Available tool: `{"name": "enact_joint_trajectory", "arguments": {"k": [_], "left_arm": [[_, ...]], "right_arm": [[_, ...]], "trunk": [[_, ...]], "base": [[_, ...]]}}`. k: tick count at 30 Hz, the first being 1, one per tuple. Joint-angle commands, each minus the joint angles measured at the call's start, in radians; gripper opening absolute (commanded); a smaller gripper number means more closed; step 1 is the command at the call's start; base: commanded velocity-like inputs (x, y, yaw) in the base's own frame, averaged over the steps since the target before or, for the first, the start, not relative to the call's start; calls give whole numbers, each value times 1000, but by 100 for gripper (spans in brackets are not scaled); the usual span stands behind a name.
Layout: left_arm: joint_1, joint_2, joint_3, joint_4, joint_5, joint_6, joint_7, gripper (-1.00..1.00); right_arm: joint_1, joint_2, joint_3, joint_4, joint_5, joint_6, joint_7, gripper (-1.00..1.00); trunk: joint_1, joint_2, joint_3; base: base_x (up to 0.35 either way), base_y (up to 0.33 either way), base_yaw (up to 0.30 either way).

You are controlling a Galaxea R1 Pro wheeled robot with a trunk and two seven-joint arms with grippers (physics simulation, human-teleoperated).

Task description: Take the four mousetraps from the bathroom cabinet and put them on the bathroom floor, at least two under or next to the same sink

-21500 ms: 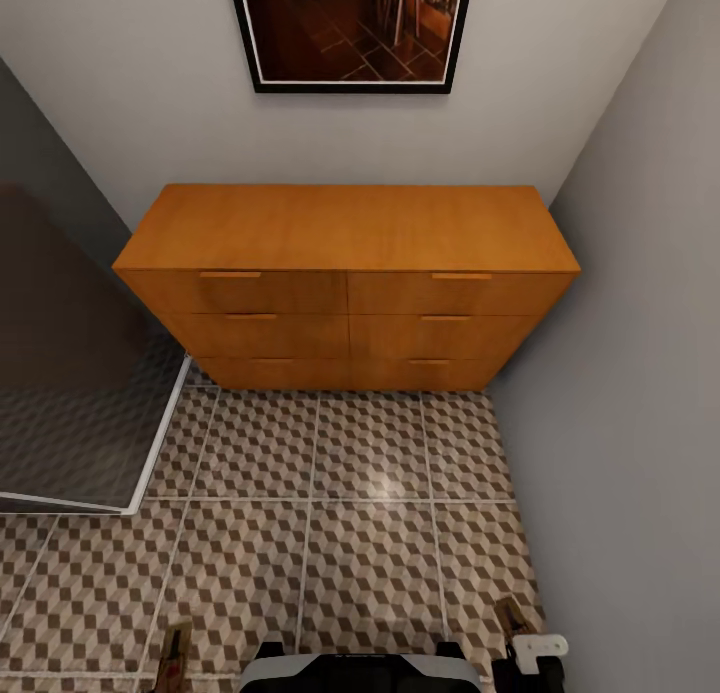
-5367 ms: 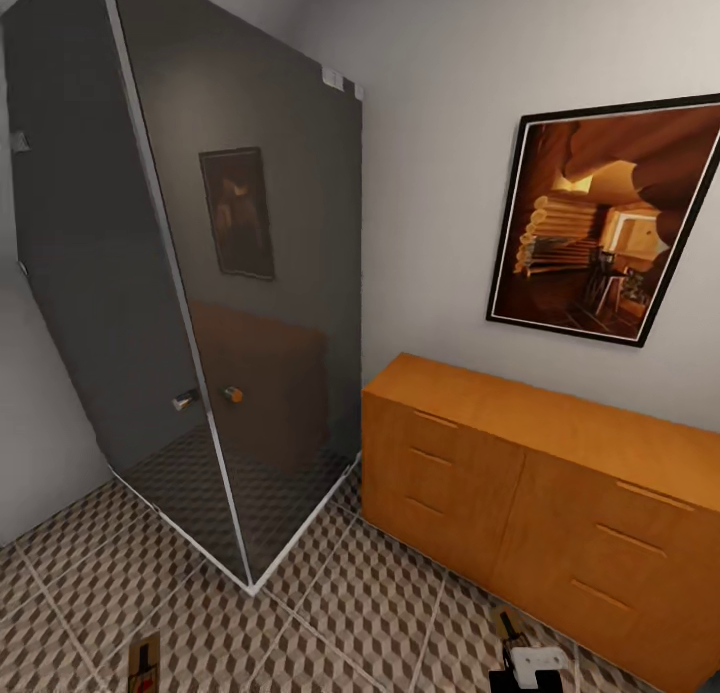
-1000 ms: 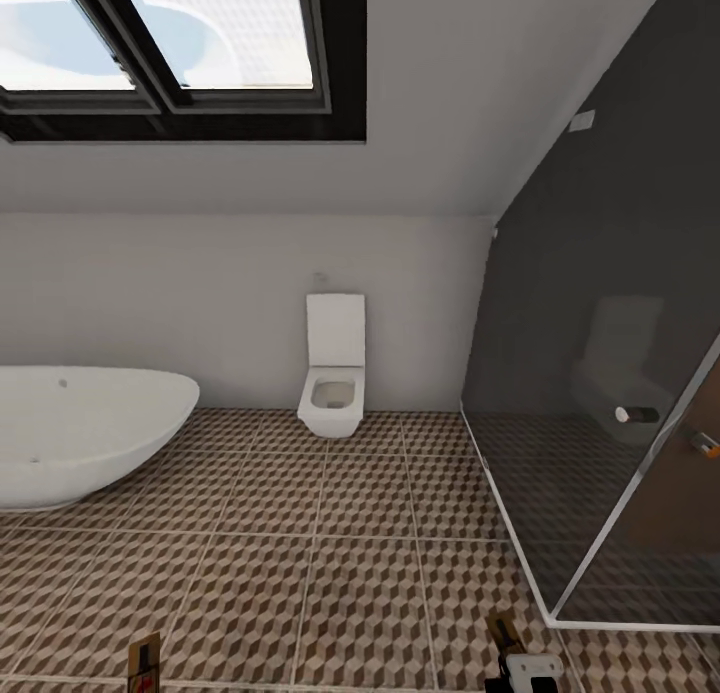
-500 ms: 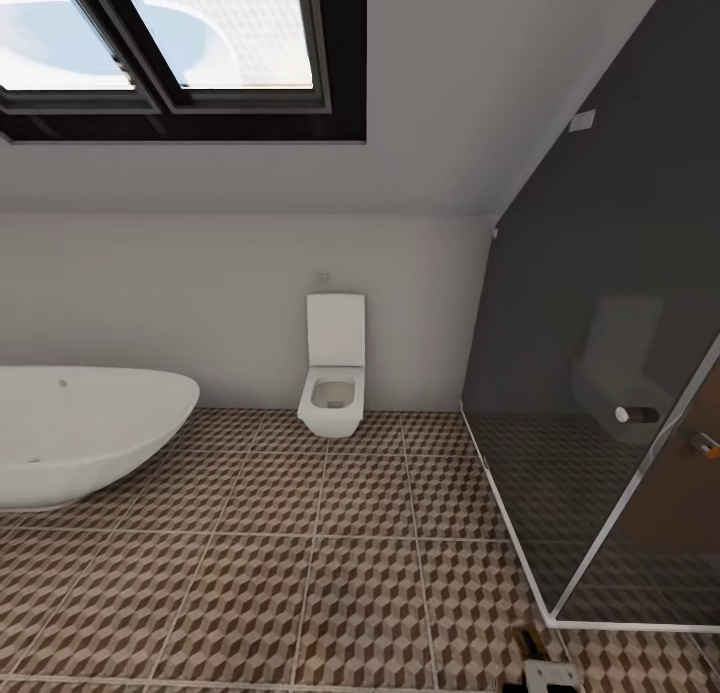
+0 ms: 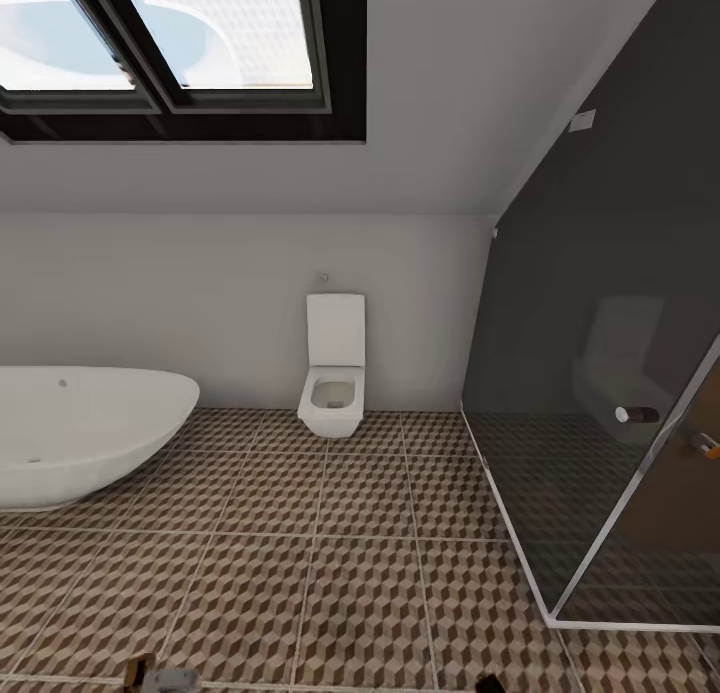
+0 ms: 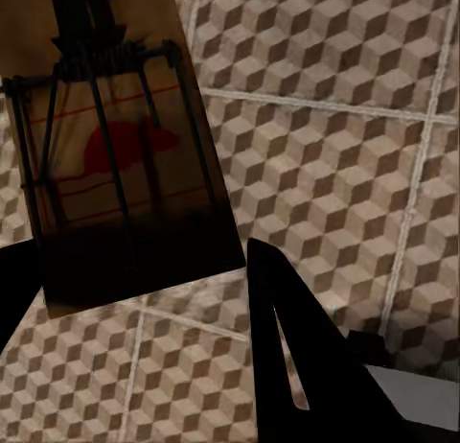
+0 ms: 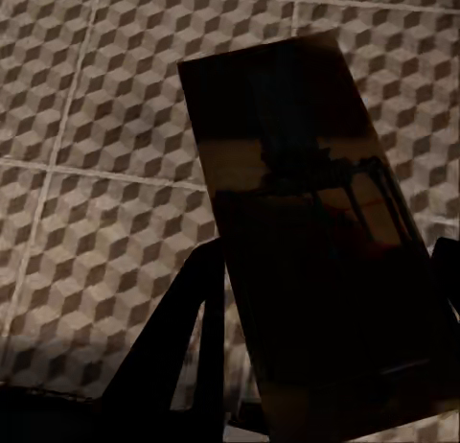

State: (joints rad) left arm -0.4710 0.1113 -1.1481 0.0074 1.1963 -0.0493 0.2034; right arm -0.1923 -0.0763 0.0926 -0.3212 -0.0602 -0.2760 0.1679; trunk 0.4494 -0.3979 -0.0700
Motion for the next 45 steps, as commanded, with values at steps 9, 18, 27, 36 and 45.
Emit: {"name": "enact_joint_trajectory", "arguments": {"k": [9, 18, 27, 36, 45], "left_arm": [[-1, 13, -15, 5, 4, -330, -170, -100], [6, 11, -15, 18, 5, -346, -176, -100], [8, 10, -15, 25, 6, -345, -175, -100], [8, 11, -15, 25, 6, -343, -174, -100], [8, 10, -15, 25, 6, -343, -174, -100]], "right_arm": [[-1, 39, -64, -153, -24, -32, -163, -100], [-1, 39, -62, -147, -23, -41, -154, -100], [-1, 41, -62, -129, -23, -42, -154, -100], [-1, 40, -62, -119, -23, -42, -154, -100], [-1, 40, -62, -108, -23, -43, -154, -100]], "trunk": [[1, -2, -2], [1, -2, -2], [1, -2, -2], [1, -2, -2], [1, -2, -2]], "base": [[0, 0, 0], [0, 0, 0], [0, 0, 0], [0, 0, 0], [0, 0, 0]]}}
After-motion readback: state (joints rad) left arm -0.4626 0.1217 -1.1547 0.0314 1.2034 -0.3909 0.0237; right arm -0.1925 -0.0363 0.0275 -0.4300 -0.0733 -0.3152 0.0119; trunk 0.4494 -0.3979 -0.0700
